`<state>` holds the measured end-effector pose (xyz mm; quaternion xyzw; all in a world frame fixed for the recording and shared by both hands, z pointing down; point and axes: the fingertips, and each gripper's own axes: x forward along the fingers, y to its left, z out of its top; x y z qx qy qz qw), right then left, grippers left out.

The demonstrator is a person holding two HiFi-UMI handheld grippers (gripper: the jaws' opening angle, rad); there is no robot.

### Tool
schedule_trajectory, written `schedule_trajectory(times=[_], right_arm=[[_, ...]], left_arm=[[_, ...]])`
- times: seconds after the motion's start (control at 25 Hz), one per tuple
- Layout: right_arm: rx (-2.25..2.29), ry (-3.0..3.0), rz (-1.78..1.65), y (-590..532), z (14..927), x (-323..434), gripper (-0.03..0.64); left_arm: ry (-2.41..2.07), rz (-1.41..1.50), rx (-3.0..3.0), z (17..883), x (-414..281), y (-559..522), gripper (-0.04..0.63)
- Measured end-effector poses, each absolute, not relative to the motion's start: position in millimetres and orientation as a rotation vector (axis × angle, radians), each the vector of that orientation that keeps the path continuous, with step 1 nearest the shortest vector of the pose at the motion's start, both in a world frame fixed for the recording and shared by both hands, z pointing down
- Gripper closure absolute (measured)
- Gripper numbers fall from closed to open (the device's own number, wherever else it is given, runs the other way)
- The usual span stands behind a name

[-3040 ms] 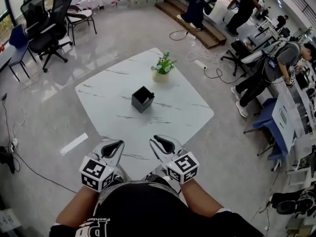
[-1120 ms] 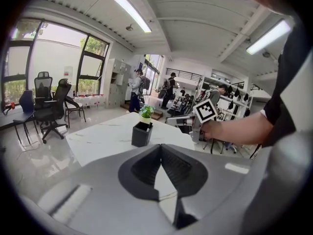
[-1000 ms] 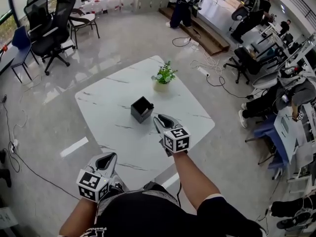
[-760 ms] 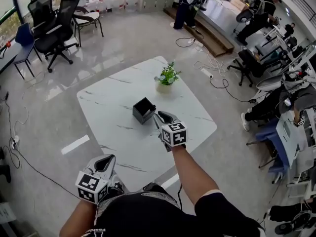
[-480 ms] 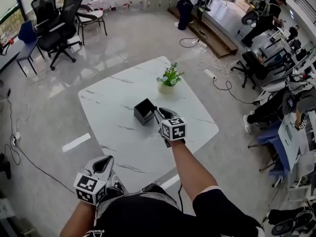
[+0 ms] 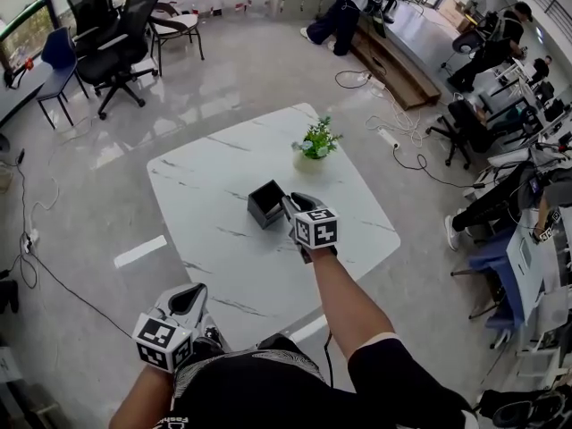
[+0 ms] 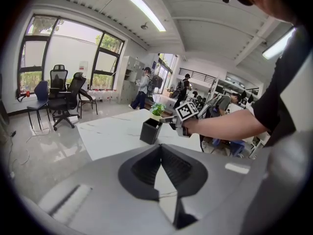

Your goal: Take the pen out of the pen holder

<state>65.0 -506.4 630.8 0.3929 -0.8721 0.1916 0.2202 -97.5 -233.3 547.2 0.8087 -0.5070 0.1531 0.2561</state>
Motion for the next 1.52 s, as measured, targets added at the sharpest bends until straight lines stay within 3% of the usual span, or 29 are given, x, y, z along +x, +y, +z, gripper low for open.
schedule_trajectory(times=[1.52], right_arm=[[0.978, -2.414, 0.400, -485.6, 630.6, 5.6, 0.545]], left_arm=[[-1.407, 0.413, 2.174, 547.8, -137.6, -212.2, 0.538]])
